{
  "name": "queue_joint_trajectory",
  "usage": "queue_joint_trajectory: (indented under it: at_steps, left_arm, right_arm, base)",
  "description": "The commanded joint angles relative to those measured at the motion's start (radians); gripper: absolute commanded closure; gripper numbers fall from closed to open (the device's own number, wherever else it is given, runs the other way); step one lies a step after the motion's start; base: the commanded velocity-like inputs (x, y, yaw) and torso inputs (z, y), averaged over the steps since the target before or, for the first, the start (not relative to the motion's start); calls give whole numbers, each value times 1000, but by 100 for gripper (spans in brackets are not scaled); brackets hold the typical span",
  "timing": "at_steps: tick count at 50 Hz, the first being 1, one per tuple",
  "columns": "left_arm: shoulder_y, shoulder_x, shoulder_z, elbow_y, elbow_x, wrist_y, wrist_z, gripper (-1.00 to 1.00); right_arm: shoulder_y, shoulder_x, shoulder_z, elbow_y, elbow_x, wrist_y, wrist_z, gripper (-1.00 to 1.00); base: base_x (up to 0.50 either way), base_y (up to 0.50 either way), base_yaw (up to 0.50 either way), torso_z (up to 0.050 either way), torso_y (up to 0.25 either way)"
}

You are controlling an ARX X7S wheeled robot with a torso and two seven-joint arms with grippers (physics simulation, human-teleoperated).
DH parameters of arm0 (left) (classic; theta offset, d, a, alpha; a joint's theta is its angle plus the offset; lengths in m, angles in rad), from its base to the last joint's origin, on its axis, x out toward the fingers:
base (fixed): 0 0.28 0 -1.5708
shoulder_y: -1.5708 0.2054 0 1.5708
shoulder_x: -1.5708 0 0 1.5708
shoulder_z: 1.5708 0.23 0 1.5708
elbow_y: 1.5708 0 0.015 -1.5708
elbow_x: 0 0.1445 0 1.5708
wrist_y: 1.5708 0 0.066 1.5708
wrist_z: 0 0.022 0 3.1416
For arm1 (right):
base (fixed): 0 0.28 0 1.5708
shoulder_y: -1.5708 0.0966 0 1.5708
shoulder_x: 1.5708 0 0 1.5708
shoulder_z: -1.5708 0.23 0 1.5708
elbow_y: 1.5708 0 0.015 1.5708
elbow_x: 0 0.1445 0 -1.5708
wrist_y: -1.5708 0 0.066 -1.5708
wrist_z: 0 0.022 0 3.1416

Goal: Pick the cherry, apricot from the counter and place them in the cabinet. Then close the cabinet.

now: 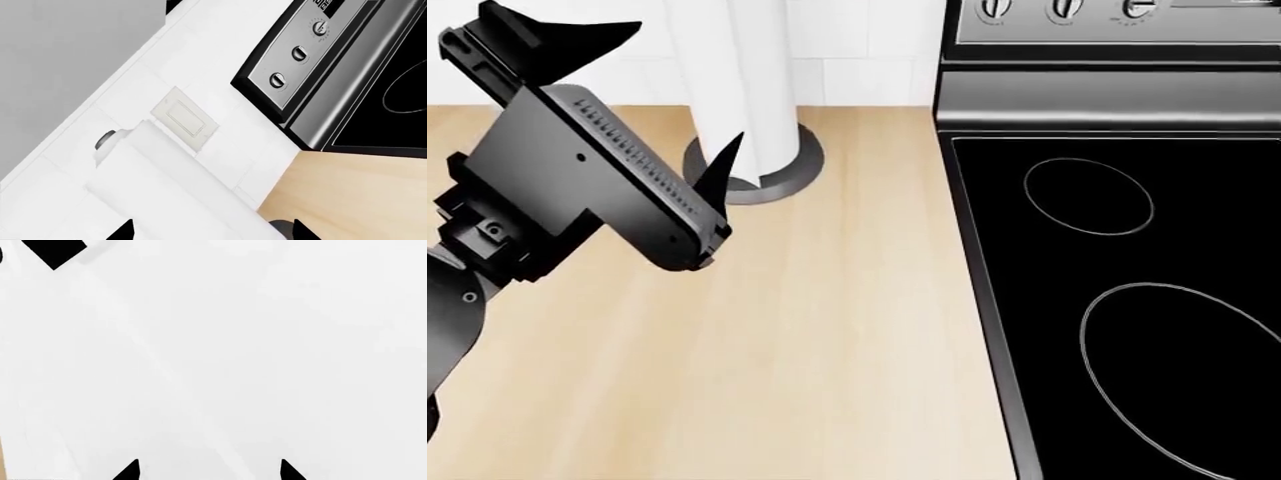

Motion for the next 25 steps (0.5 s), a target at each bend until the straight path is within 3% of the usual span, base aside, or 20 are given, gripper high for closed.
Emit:
queue_joint_trajectory:
  at_steps: [1,16,25]
  left_arm:
    - [2,-2,-4,0,0,13,0,-100]
    - [1,-3,-2,5,-3,11,-1,-100]
    - [3,-4,-1,3,-1,21,-1,-100]
  right_arm:
    - [-37,-25,-163,60,231,194,-87,-100]
    - [-25,-23,-191,73,261,181,-77,-100]
    - [-22,-19,-191,77,264,178,-76,-100]
  base:
    - [0,0,0,0,-137]
    - [0,0,0,0,-136]
    - [0,0,0,0,-22]
